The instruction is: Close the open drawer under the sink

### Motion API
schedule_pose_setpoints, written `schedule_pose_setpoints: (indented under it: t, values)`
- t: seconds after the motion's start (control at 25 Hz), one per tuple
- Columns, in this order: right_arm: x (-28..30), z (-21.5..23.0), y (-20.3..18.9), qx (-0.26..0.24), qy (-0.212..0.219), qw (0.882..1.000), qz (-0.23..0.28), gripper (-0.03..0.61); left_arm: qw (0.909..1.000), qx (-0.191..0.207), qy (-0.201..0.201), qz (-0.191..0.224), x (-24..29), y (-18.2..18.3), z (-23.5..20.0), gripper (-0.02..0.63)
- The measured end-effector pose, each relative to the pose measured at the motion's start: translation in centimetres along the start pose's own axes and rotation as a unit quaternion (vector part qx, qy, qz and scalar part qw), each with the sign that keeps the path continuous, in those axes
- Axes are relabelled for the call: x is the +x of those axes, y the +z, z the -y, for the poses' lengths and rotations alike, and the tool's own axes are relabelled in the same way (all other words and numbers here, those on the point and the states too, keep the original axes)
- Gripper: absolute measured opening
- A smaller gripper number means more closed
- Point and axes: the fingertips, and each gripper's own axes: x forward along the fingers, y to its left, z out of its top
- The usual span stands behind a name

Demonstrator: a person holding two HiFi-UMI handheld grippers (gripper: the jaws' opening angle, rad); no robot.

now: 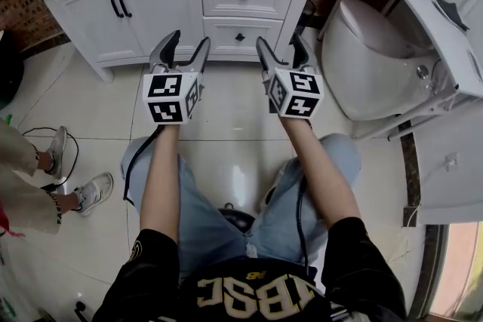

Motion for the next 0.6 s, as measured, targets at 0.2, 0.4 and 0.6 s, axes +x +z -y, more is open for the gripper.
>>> schedule_pose_setpoints:
  t: [0.2,0.4,0.6]
  values:
    - [0.1,-1.0,1.0,-0.015,0.008,1.000,0.008,0.360,0.9996,-0.024,0.009,0.006,0.2,0.1,-0.2,0.270]
    - [0.5,-1.5,0.3,-0.019,0.016,1.000,-0.001,0.359,0.9997,-0.024,0.008,0.002,0.9,-0.3,0.2,0.270]
    - [1.0,-1.5,-0.2,-0.019,0.019,1.000,-0.008,0.359,0.9996,-0.025,0.011,0.001,1.3,-0.3,0.2,0.270]
